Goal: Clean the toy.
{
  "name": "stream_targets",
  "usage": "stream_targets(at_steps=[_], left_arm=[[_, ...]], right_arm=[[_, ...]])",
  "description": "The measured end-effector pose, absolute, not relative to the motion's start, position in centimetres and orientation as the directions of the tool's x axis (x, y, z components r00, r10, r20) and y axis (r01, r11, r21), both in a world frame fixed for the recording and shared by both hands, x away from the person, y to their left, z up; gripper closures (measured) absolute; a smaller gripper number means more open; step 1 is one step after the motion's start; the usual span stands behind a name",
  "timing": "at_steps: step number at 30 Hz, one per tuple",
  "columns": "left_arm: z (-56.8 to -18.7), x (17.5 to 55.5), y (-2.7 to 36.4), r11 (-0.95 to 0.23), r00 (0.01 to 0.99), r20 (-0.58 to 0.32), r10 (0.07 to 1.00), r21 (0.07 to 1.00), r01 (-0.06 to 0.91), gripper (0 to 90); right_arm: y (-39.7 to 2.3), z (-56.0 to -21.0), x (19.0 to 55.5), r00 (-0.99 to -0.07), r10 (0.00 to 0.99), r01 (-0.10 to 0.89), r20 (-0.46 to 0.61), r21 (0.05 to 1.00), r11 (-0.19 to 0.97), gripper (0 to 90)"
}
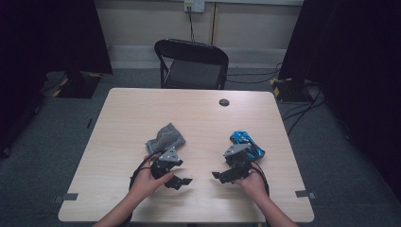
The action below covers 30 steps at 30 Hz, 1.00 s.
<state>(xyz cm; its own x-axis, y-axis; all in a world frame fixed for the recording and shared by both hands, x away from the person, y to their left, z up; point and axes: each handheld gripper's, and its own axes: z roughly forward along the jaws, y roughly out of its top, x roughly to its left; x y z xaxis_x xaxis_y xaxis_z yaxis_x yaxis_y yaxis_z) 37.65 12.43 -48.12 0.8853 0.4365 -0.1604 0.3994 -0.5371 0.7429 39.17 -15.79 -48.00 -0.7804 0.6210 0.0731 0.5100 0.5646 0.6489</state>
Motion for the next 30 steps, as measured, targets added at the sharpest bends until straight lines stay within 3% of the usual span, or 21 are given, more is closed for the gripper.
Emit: stream_targets(at_steps=[30], left_arm=[[-49.2,36.4,11.8,-0.558,0.897,-0.158,0.412,0.735,0.385,16.0]], right_arm=[[-15.2,-49.3,37.6,-0.812,0.581,0.474,0.048,0.636,0.609,13.1]])
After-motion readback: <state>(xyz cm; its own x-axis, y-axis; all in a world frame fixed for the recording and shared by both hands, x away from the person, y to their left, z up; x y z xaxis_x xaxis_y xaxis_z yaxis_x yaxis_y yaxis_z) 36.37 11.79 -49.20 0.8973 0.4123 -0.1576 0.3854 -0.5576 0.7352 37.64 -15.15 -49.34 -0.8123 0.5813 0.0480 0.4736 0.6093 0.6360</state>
